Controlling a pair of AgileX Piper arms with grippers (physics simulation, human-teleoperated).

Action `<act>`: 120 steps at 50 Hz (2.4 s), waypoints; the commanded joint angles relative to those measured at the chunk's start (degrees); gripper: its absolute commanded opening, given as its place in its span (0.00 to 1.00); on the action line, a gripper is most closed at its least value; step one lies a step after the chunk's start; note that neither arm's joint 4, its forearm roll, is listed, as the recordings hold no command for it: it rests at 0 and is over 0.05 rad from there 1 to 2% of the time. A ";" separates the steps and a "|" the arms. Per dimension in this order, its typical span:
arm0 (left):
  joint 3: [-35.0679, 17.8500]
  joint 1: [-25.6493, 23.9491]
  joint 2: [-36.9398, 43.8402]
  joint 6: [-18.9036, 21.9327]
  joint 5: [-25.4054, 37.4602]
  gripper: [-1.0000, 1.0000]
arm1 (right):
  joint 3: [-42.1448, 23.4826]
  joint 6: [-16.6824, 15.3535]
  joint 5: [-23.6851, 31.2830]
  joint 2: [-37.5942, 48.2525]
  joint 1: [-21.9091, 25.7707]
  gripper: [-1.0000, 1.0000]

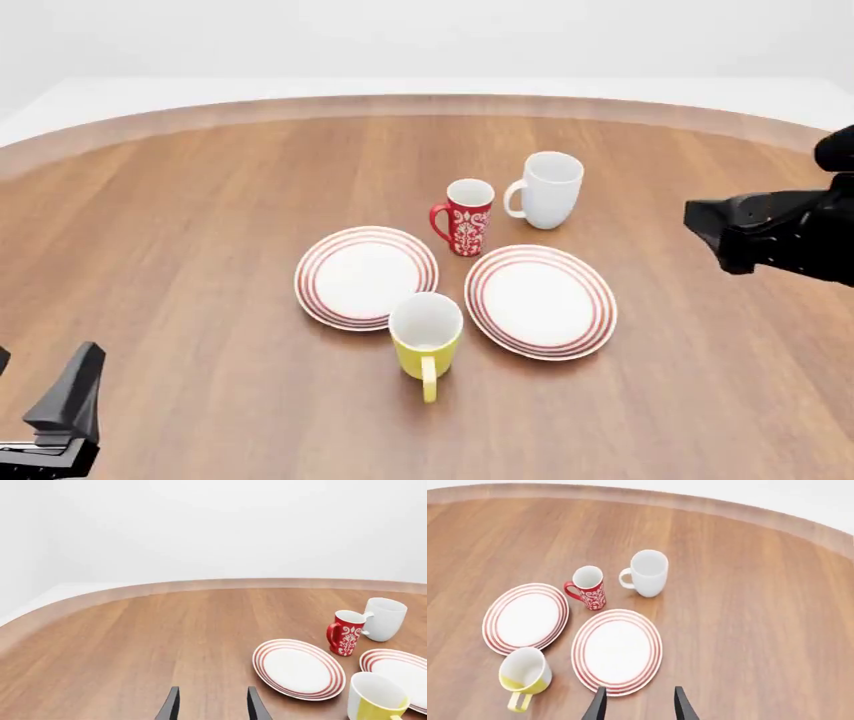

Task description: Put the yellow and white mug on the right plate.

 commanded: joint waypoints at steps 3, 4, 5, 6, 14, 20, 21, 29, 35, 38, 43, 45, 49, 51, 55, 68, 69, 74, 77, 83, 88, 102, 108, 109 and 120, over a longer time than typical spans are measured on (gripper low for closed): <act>0.00 0.00 0.00 0.00 0.00 1.00 | -7.19 4.81 6.85 6.97 6.21 1.00; 0.00 0.00 0.00 0.00 0.00 1.00 | -5.73 4.73 5.84 6.43 6.12 1.00; 0.00 0.00 0.00 0.00 0.00 1.00 | -5.61 6.04 5.72 6.94 6.89 1.00; 0.00 0.00 0.00 0.00 0.00 1.00 | -6.75 7.32 6.57 7.87 7.31 1.00; 0.00 0.00 0.00 0.00 0.00 1.00 | -4.32 15.22 5.15 10.75 10.90 1.00; 0.00 0.00 0.00 0.00 0.00 1.00 | -4.78 13.76 4.01 13.12 10.15 1.00; 0.00 0.00 0.00 0.00 0.00 1.00 | -4.76 13.33 3.68 13.86 10.62 1.00; 0.00 0.00 0.00 0.00 0.00 1.00 | -5.31 15.40 1.99 16.84 13.57 1.00; 0.00 0.00 0.00 0.00 0.00 1.00 | -3.74 18.01 0.49 18.05 15.68 1.00; 0.00 0.00 0.00 0.00 0.00 1.00 | -3.76 18.91 0.46 18.62 16.25 1.00; 0.00 0.00 0.00 0.00 0.00 1.00 | -3.04 20.39 -0.39 19.72 18.08 1.00; 0.00 0.00 0.00 0.00 0.00 1.00 | -3.29 20.88 -0.33 19.88 18.39 1.00; 0.00 0.00 0.00 0.00 0.00 1.00 | -5.43 21.96 0.69 20.68 19.98 1.00; 0.00 0.00 0.00 0.00 0.00 1.00 | -3.55 23.20 -1.87 21.49 21.63 1.00; 0.00 0.00 0.00 0.00 0.00 1.00 | -2.91 24.99 -2.97 22.47 23.35 1.00; 0.00 0.00 0.00 0.00 0.00 1.00 | -1.76 29.22 -8.40 24.58 26.78 1.00; 0.00 0.00 0.00 0.00 0.00 1.00 | -1.51 29.37 -9.01 24.89 26.79 1.00; 0.00 0.00 0.00 0.00 0.00 1.00 | -0.09 30.83 -11.60 26.44 27.47 1.00; 0.00 0.00 0.00 0.00 0.00 1.00 | 0.16 31.78 -12.64 27.03 28.14 1.00; 0.00 0.00 0.00 0.00 0.00 1.00 | 2.17 33.41 -16.36 28.97 28.68 1.00; 0.00 0.00 0.00 0.00 0.00 1.00 | 3.24 34.70 -18.39 30.06 29.52 1.00; 0.00 0.00 0.00 0.00 0.00 1.00 | 4.68 37.16 -23.65 34.21 31.68 1.00; 0.00 0.00 0.00 0.00 0.00 1.00 | 5.59 37.96 -25.77 36.15 32.17 1.00; 0.00 0.00 0.00 0.00 0.00 1.00 | 5.43 37.93 -25.93 36.58 32.41 1.00; 0.00 0.00 0.00 0.00 0.00 1.00 | 5.82 38.35 -28.50 39.41 32.59 1.00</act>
